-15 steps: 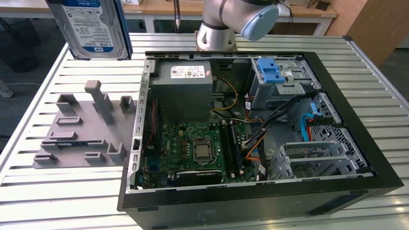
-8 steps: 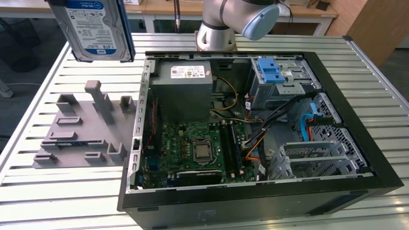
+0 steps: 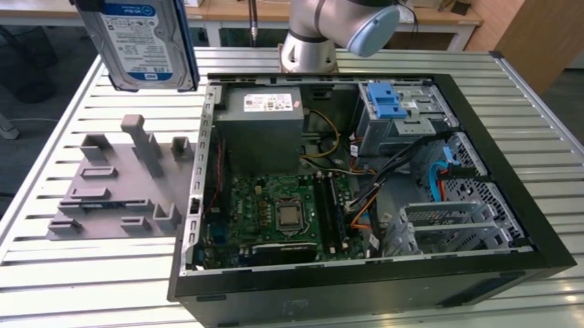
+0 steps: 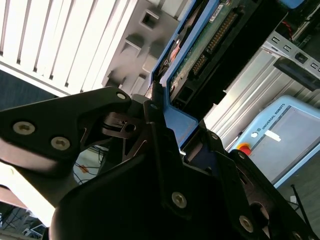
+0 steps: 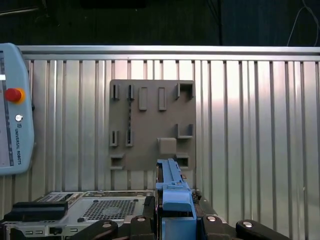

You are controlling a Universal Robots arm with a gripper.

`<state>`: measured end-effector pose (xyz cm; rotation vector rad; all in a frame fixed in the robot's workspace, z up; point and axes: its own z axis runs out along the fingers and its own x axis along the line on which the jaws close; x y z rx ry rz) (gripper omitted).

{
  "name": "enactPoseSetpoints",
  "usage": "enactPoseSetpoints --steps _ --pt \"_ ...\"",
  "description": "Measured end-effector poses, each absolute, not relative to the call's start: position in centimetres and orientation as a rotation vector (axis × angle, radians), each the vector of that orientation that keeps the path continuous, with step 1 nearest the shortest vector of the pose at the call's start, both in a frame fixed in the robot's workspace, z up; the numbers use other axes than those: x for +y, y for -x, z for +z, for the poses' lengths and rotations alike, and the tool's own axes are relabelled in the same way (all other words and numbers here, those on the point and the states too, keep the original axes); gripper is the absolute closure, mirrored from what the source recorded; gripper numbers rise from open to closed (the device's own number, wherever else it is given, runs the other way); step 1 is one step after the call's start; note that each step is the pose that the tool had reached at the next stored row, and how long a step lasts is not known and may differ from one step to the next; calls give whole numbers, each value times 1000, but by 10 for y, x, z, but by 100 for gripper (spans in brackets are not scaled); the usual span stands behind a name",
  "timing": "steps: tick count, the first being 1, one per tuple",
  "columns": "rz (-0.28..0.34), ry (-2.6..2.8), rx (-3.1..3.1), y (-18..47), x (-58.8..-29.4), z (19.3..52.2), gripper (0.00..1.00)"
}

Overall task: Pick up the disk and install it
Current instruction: 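Pick up the disk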

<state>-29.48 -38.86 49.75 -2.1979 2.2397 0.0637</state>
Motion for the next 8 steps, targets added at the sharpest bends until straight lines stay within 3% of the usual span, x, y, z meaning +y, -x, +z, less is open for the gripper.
enactPoseSetpoints --steps 8 --pt "65 2198 2241 283 -392 497 64"
